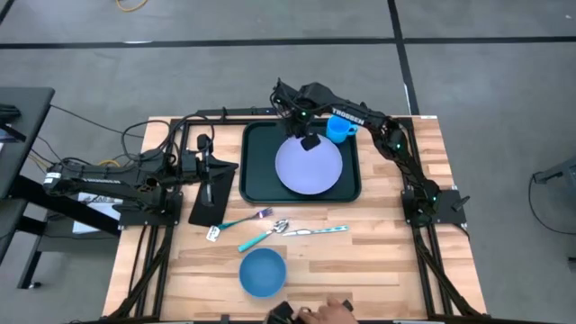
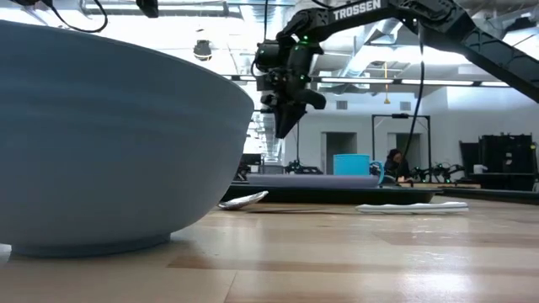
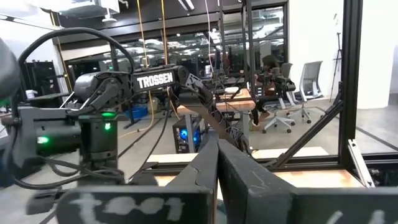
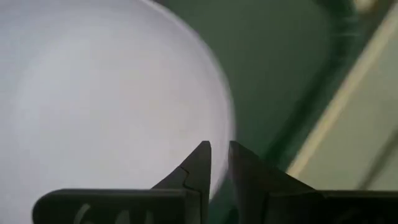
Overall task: Set up tray
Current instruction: Put the bowl on top of the purple plate on the black serving tray
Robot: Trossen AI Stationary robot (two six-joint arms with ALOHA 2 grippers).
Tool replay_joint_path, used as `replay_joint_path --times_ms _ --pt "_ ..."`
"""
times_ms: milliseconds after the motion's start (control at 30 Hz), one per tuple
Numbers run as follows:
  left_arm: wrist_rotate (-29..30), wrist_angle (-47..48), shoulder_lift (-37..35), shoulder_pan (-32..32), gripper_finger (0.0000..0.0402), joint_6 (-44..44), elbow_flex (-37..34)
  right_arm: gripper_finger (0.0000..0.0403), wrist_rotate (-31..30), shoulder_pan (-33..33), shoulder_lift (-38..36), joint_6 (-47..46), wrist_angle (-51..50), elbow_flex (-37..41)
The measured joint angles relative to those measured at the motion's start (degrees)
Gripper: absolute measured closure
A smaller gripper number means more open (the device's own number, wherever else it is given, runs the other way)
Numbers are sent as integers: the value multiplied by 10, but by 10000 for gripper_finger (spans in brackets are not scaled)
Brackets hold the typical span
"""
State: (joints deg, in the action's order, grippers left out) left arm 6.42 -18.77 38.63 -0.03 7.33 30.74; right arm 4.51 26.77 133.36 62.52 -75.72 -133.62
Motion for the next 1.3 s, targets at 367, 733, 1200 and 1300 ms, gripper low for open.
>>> replay_joint_path --times_ms 367,733,1200,1300 --pt "0 1 0 0 401 -1 0 383 158 -83 -7 -126 -145 0" --pt "-1 1 0 0 401 -19 0 398 166 -193 -10 -351 -143 0" --pt "-4 30 0 0 401 -84 0 402 125 -248 -326 -568 -70 375" --pt "-14 31 0 0 401 -89 0 402 51 -277 -446 -669 51 522"
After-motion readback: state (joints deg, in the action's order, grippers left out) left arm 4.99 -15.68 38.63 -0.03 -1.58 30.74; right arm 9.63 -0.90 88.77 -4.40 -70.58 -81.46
